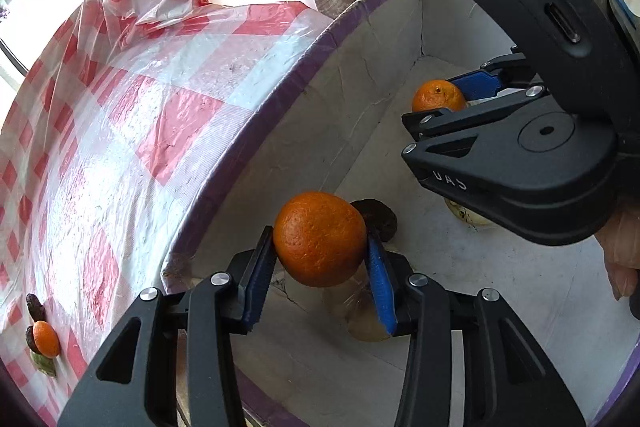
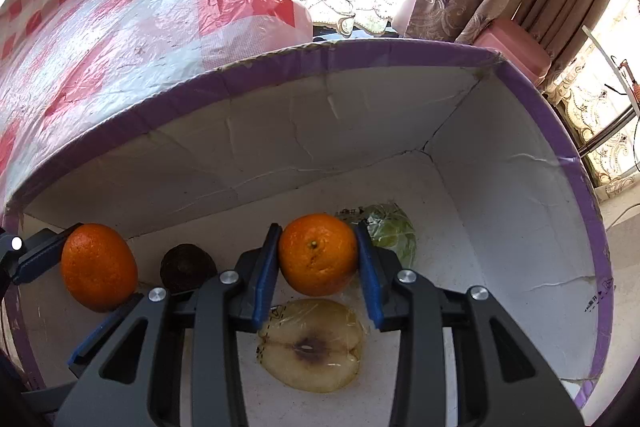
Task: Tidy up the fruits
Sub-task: 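Open both tools to drop the oranges into the box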
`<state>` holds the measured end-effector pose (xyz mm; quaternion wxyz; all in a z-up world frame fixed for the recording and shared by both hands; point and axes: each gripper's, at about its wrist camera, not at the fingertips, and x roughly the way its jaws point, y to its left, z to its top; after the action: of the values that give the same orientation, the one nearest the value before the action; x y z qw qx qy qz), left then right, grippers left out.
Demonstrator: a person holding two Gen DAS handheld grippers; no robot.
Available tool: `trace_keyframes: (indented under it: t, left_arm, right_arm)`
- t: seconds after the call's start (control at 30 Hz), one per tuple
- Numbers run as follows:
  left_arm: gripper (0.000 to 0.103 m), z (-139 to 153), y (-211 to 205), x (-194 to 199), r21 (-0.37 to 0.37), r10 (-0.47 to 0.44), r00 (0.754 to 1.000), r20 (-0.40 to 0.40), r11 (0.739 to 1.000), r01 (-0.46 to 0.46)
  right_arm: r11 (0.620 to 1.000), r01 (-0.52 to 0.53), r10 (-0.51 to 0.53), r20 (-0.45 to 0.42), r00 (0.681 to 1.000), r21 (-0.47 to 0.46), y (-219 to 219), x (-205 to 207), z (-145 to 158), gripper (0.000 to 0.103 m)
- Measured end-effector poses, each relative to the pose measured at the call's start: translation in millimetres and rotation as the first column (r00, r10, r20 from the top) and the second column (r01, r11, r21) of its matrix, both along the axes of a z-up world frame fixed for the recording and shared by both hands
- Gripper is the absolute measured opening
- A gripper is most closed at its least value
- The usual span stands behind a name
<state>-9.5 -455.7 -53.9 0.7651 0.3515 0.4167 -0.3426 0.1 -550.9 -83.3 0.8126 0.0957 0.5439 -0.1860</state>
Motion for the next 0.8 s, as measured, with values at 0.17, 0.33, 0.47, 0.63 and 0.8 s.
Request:
trace_keyframes:
  t: [0.17,0.33,0.47,0.63,0.8]
  left_arm:
    - [0.043,0.9,-0.2,-0.3,0.009,0.01,1.0,0.019,1.0,-0.01]
    - [0.045,2.4,-1.2,0.8,0.008,0.016,0.999,0.031,1.0,-0.017]
    - [0.048,4.3,0.9,1.3,-0.003,0.023,0.999,0.034,1.0,-0.023]
    - [0.059,10.5,3.4,-0.9,-0.033,0.023,0.998,0.053,0.999,-0.021]
    - [0.068,29.4,14.7,-2.8,-0.107,0.042,0.995,0.089,0.994,-0.032]
  right_arm:
    - [1.0,-0.001,0.001,0.003,1.0,-0.006,1.0,-1.0,-1.3,0.045]
    - [1.0,0.0,0.0,0.006,1.0,-0.014,0.7,-0.4,0.0,0.051]
    - [1.0,-0.002,0.002,0.008,1.0,-0.015,1.8,-0.1,2.5,0.06]
    - [1.0,0.008,-0.007,0.033,0.999,-0.024,3.4,-2.2,11.0,0.067]
    - [0.999,0.035,-0.031,0.102,0.994,-0.039,5.6,-11.1,29.4,0.079]
